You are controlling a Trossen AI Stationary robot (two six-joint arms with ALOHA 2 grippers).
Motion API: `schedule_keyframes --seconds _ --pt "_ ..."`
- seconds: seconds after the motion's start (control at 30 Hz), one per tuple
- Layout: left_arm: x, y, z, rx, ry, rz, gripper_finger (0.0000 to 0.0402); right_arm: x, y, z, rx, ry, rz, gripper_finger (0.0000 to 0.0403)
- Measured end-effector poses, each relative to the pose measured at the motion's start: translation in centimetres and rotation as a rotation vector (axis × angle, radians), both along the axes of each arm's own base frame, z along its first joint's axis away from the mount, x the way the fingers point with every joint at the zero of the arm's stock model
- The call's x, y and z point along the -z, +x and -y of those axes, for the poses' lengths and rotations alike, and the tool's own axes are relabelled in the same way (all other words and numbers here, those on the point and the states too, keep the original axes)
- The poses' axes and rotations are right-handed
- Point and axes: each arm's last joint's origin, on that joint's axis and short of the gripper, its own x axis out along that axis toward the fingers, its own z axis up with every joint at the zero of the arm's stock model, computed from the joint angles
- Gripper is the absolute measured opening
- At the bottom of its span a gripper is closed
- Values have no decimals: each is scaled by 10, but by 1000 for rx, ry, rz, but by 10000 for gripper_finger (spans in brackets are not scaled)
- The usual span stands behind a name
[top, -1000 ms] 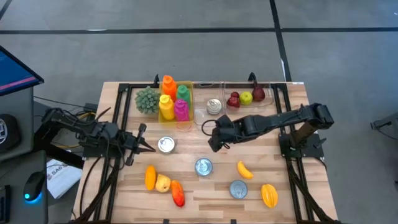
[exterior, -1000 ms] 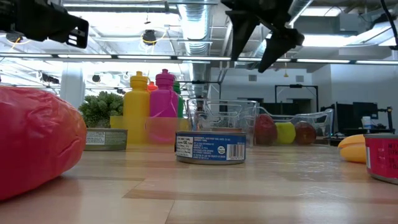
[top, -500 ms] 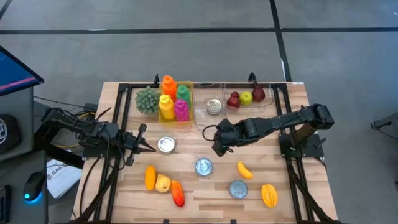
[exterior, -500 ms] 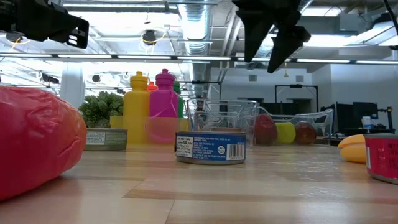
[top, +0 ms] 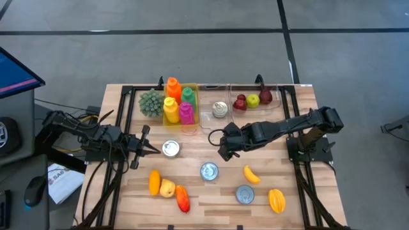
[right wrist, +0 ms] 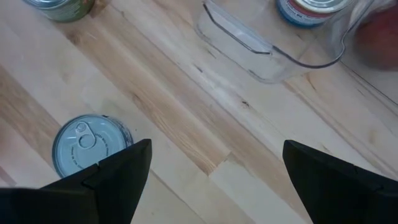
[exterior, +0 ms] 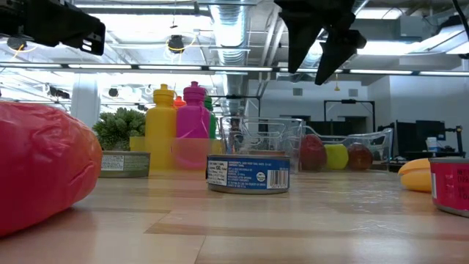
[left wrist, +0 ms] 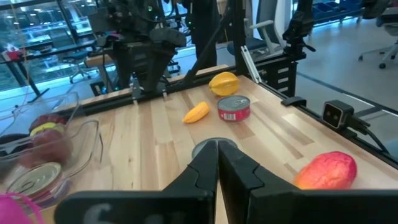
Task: Pick & Place Food Item
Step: Put the yellow banana into the right transparent bin
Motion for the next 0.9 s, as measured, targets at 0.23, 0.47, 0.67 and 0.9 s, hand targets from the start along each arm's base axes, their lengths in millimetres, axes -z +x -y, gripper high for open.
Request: schedule_keyframes --seconds 0.23,0.47,0.67,0.9 --pt "0 0 -1 -27 4 0 2 0 -2 -9 -83 -8 -23 356" --pt "0 0 -1 -27 4 -1 2 1 -4 -14 -72 71 -37 338" --pt "0 0 -1 -27 4 -2 2 3 -11 -21 -15 139 -78 314" --pt "1 0 -1 -27 4 -3 2 11 -25 -41 72 138 -168 311"
